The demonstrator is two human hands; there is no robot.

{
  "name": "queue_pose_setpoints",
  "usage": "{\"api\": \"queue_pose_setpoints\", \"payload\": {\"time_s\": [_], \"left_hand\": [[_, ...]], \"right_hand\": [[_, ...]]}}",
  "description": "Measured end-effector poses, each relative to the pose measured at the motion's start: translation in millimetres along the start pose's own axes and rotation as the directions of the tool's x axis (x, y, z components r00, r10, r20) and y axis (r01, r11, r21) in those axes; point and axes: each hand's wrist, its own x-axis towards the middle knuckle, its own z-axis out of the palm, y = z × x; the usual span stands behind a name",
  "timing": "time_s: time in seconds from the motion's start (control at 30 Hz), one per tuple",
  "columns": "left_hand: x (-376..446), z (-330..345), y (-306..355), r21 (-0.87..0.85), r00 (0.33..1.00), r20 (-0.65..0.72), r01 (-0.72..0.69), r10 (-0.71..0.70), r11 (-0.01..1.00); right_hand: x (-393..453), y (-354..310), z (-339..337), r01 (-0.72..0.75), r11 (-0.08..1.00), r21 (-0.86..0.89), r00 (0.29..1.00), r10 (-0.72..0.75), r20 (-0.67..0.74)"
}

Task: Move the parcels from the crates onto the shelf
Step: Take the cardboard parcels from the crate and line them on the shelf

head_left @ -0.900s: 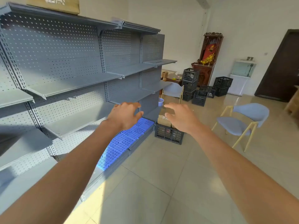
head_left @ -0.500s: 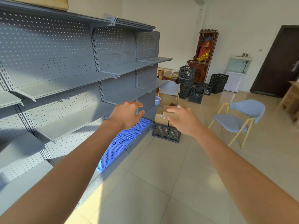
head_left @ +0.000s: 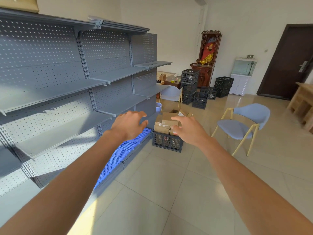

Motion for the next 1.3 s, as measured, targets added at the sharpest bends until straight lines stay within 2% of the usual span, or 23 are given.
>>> {"api": "queue_pose_setpoints", "payload": {"time_s": [0.3,0.6,0.8,1.03,1.3], "left_hand": [[53,18,-10,0.033,1.000,0.019,0.019,-0.020,0.999],[132,45,-102,0.018,0.997,0.074,0.017,-0.018,1.000],[182,47,-145,0.003,0.998,0.058,0.027,-0.027,1.000],[227,62,-153,0.003,0.996,0.081,0.026,-0.026,1.000],[276,80,-121,0.012,0.995,0.089,0.049,-0.050,0.999]], "right_hand": [[58,22,6,0.044,0.997,-0.058,0.999,-0.045,-0.023],[167,2,61,0.020,0.998,-0.054,1.000,-0.020,0.003],[230,-8,82,0.014,0.999,-0.038,1.000,-0.013,0.027],[270,6,95,0.020,0.999,-0.036,0.999,-0.019,0.050],[301,60,83,0.018,1.000,-0.003,0.998,-0.018,0.068]]}}
